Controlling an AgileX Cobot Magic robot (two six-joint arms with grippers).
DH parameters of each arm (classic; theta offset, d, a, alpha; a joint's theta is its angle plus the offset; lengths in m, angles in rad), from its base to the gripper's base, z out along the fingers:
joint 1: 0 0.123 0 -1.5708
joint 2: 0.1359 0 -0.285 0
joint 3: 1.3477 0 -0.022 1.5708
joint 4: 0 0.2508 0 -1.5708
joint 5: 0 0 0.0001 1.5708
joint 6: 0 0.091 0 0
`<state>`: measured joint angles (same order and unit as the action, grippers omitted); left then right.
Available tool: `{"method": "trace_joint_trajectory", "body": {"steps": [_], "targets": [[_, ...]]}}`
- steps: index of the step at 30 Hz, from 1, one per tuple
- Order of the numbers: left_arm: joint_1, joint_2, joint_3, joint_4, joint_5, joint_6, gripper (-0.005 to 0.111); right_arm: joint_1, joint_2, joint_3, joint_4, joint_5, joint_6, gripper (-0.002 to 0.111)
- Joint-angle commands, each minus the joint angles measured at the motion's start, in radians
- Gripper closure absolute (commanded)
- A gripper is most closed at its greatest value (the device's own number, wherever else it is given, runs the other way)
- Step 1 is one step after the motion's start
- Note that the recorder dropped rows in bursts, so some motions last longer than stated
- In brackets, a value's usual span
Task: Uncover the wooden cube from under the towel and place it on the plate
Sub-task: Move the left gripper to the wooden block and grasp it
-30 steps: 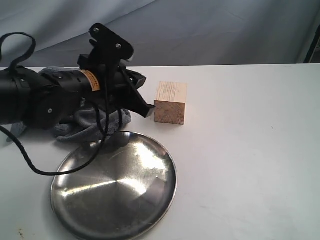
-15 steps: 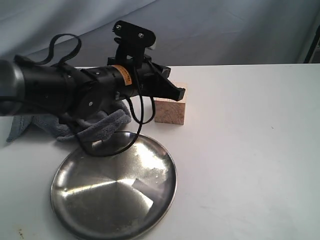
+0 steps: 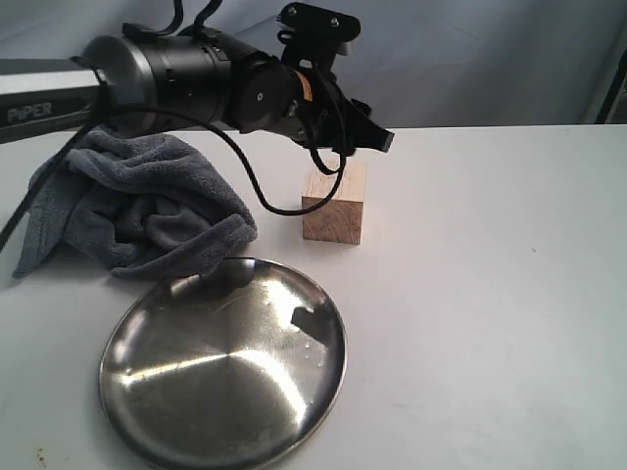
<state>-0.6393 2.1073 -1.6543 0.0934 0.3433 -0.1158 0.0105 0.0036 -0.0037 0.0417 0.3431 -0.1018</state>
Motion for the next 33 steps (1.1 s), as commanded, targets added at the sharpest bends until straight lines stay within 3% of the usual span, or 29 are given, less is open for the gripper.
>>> {"method": "trace_joint_trajectory", "body": {"steps": [1,20,27,33], "targets": [[-0.003,0.062,-0.097,-0.006,0.091,-0.006,0.003,0.002,-0.004,0.004,0.003,-0.001,0.002,0.108],[-0.005,0.199,-0.236,0.002,0.214,-0.018,0.003,0.002,-0.004,0.004,0.003,-0.001,0.002,0.108],[-0.005,0.224,-0.270,0.141,0.229,-0.231,0.003,0.002,-0.004,0.004,0.003,-0.001,0.002,0.108],[-0.005,0.235,-0.270,0.178,0.264,-0.247,0.004,0.002,-0.004,0.004,0.003,-0.001,0.002,0.108]]}}
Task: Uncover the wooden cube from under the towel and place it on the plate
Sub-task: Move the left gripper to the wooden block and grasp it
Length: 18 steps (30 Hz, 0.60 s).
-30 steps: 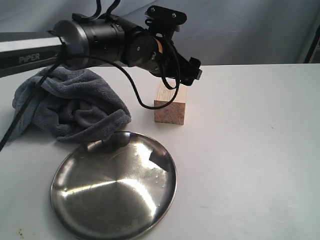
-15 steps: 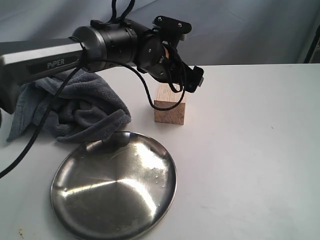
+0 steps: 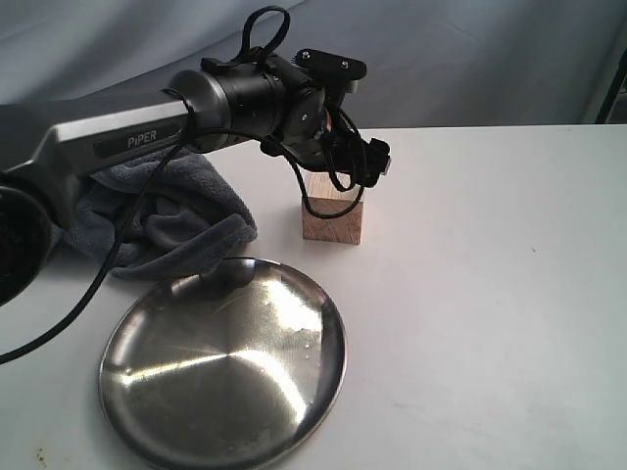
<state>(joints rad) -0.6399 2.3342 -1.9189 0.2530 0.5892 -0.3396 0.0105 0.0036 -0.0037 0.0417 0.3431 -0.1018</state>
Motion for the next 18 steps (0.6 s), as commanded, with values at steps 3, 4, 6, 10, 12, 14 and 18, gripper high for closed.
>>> {"method": "trace_joint_trajectory", "body": {"steps": [3,4,6,10,12,14,18], "targets": [[-0.005,0.023,-0.006,0.010,0.018,-0.021,0.004,0.002,-0.004,0.004,0.003,-0.001,0.002,0.108],[-0.005,0.026,-0.006,0.010,0.018,-0.019,0.004,0.002,-0.004,0.004,0.003,-0.001,0.002,0.108],[-0.005,0.030,-0.006,0.000,0.018,-0.019,0.004,0.002,-0.004,0.004,0.003,-0.001,0.002,0.108],[-0.001,0.030,-0.006,-0.072,0.011,0.046,0.004,0.002,-0.004,0.004,0.003,-0.001,0.002,0.108],[-0.001,0.030,-0.006,-0.092,0.010,0.057,0.004,0.002,-0.004,0.004,0.003,-0.001,0.002,0.108],[0.001,0.031,-0.006,-0.092,0.010,0.057,0.004,0.002,-0.004,0.004,0.003,-0.001,0.002,0.108],[0.001,0.045,-0.006,-0.094,0.010,0.057,0.004,0.002,-0.004,0.004,0.003,-0.001,0.002,0.108]]}}
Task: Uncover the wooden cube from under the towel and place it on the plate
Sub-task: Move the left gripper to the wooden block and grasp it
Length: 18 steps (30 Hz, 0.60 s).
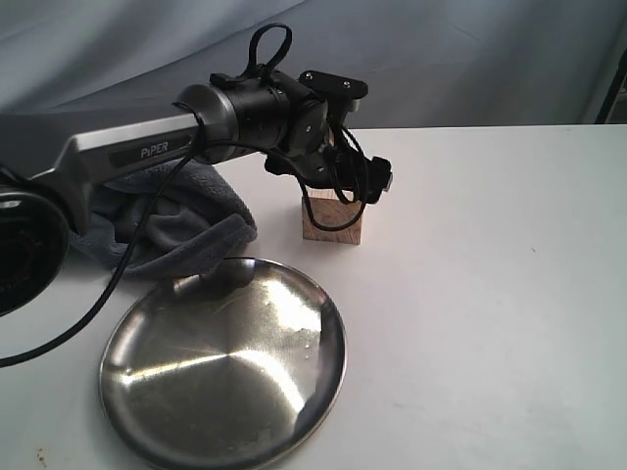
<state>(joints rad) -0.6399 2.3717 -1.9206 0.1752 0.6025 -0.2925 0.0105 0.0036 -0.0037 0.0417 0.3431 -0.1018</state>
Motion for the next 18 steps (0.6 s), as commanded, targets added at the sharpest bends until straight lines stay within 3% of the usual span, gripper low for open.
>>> {"method": "trace_joint_trajectory", "body": {"steps": [1,9,11,15,18], "targets": [[0.001,0.010,-0.004,-0.017,-0.004,0.010,0.004,0.002,-0.004,0.004,0.003,-0.001,0.002,0.108],[0.001,0.035,-0.004,-0.039,-0.048,0.010,0.004,0.002,-0.004,0.004,0.003,-0.001,0.002,0.108],[0.001,0.037,-0.004,-0.039,-0.080,0.008,0.010,0.002,-0.004,0.004,0.003,-0.001,0.002,0.108],[0.001,0.037,-0.004,-0.039,-0.117,0.008,0.043,0.002,-0.004,0.004,0.003,-0.001,0.002,0.108],[0.001,0.037,-0.004,-0.030,-0.117,0.010,0.085,0.002,-0.004,0.004,0.003,-0.001,0.002,0.108]]}}
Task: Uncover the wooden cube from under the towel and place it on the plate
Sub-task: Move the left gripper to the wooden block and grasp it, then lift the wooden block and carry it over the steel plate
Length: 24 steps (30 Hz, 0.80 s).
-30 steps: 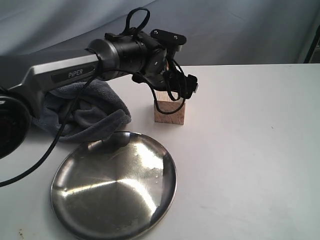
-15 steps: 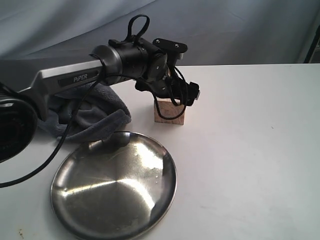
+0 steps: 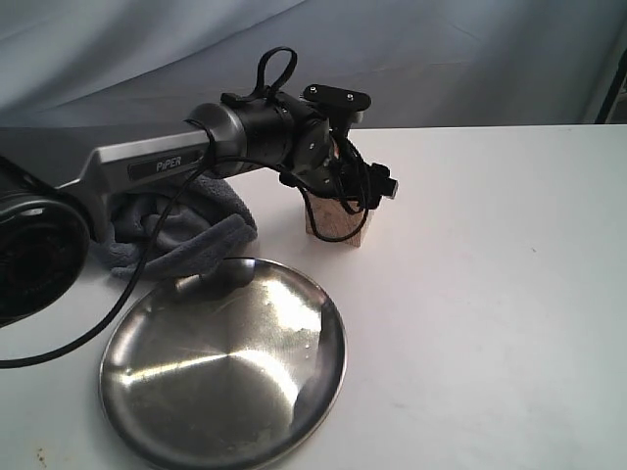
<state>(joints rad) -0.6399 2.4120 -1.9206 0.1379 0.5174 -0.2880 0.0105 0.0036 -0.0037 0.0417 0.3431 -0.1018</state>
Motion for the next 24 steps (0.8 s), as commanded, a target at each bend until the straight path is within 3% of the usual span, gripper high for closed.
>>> {"method": "trace_joint_trajectory", "body": {"steps": [1,2,15,24], "targets": [[0.001,-0.003,-0.004,0.023,-0.032,0.005,0.098,0.002,-0.004,0.004,0.003,-0.001,0.002,0.108],[0.001,-0.003,-0.004,0.044,-0.029,0.007,0.106,0.002,-0.004,0.004,0.003,-0.001,0.002,0.108],[0.001,-0.151,-0.004,0.056,0.172,0.144,0.107,0.002,-0.004,0.004,0.003,-0.001,0.002,0.108],[0.001,-0.308,0.098,-0.047,0.153,0.221,0.107,0.002,-0.004,0.004,0.003,-0.001,0.002,0.108]]}}
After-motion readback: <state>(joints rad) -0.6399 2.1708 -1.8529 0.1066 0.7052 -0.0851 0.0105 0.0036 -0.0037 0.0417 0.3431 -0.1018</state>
